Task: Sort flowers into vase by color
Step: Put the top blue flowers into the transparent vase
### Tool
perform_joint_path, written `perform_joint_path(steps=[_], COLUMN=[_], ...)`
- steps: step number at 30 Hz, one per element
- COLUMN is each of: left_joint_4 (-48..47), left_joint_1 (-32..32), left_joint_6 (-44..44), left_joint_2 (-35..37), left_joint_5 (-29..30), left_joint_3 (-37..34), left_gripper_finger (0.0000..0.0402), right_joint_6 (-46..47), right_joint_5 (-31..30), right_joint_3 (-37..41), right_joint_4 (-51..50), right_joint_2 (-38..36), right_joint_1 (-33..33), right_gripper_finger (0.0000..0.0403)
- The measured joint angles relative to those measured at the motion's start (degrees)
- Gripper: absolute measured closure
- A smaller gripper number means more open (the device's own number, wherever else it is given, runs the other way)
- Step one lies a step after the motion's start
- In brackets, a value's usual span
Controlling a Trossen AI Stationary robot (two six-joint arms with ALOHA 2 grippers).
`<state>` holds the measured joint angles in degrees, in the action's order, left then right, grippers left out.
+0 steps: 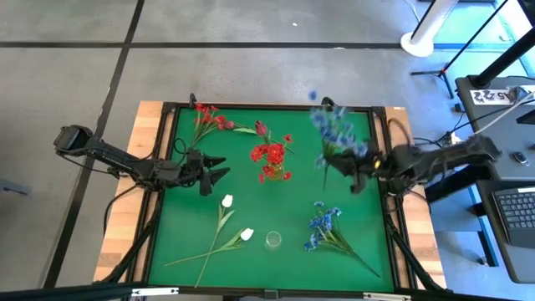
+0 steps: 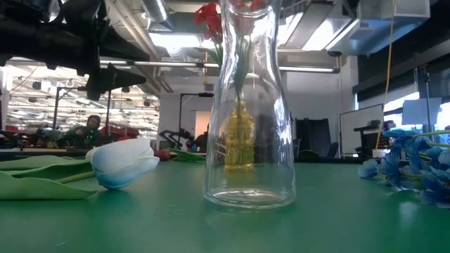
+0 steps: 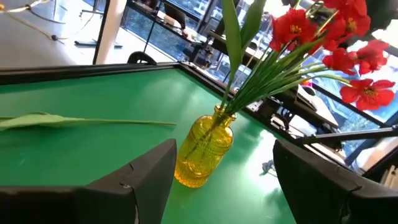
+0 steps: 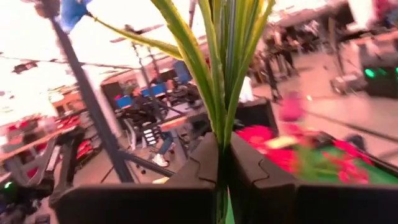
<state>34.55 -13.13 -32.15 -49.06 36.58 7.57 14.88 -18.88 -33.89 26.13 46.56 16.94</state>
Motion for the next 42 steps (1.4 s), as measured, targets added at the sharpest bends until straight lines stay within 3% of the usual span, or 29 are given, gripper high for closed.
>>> perform_joint_path(steps=[6, 12, 17, 24, 42], left_joint_4=[0.02, 0.07, 0.09, 0.07, 0.00], left_joint_1=[0.00, 0.00, 0.00, 0.00, 0.00], left_joint_6=[-1.80, -2.23, -1.85, -1.30, -1.13], left_joint_2=[0.00, 0.00, 0.00, 0.00, 0.00], left_joint_5=[0.28, 0.39, 0.39, 0.54, 0.43], left_joint_3=[0.00, 0.00, 0.00, 0.00, 0.00], left_gripper_finger=[0.0141, 0.0141, 0.0141, 0.0141, 0.0141], right_joint_6=[-12.08, -14.68, -13.24, -12.49, -10.20], right_joint_5=[-7.53, -9.58, -8.46, -0.97, -1.60], right_joint_3=[0.00, -0.36, -4.42, -12.05, -16.83], right_joint_4=[24.41, 41.89, 44.26, 42.58, 40.28], right_joint_2=[15.41, 28.66, 36.74, 43.40, 53.95], right_joint_1=[11.37, 13.10, 13.05, 13.10, 12.55], right_gripper_finger=[0.0395, 0.0393, 0.0396, 0.0392, 0.0385])
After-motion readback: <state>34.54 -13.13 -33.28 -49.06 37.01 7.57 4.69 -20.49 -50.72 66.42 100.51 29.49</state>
